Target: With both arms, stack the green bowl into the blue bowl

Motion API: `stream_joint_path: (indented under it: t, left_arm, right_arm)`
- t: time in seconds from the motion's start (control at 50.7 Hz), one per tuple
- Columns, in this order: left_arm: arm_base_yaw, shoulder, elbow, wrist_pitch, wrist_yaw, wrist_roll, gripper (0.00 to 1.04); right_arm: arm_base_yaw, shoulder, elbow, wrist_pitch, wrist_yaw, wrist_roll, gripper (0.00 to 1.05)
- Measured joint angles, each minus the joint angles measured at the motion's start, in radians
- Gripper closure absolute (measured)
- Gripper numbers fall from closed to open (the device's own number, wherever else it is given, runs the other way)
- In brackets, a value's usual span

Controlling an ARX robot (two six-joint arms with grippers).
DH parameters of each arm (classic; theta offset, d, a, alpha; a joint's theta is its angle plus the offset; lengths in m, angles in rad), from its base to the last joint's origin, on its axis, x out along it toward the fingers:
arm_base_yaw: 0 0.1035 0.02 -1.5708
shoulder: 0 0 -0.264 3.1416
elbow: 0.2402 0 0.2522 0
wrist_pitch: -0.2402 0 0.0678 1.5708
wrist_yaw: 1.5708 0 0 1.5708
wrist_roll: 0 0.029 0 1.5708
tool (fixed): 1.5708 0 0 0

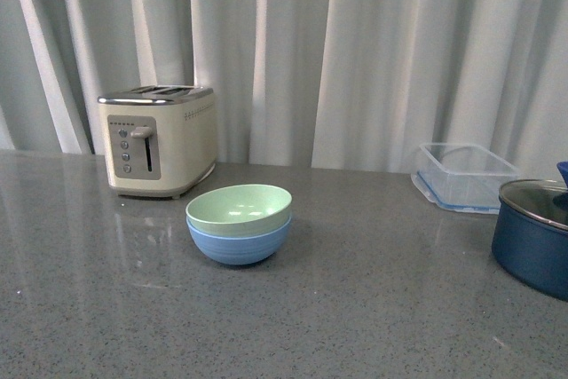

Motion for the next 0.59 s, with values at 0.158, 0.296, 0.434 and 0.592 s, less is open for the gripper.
stream_joint_path:
  t: [0.158,0.296,0.434,0.592]
  left_arm:
    - [0.000,0.000,0.000,0.000,0.000,0.000,0.07]
    - [0.000,0.000,0.000,0.000,0.000,0.000,0.07]
    - [0.000,0.000,0.000,0.000,0.000,0.000,0.07]
    - [0.000,0.000,0.000,0.000,0.000,0.000,0.07]
  right_arm:
    - [0.000,-0.058,0.000,-0.054,0.000,0.000,1.04]
    - [0.000,-0.113,0.000,-0.109,0.000,0.000,1.04]
    - [0.000,-0.153,0.000,-0.149,0.000,0.000,1.04]
    - [0.000,-0.194,0.000,-0.190,0.000,0.000,1.04]
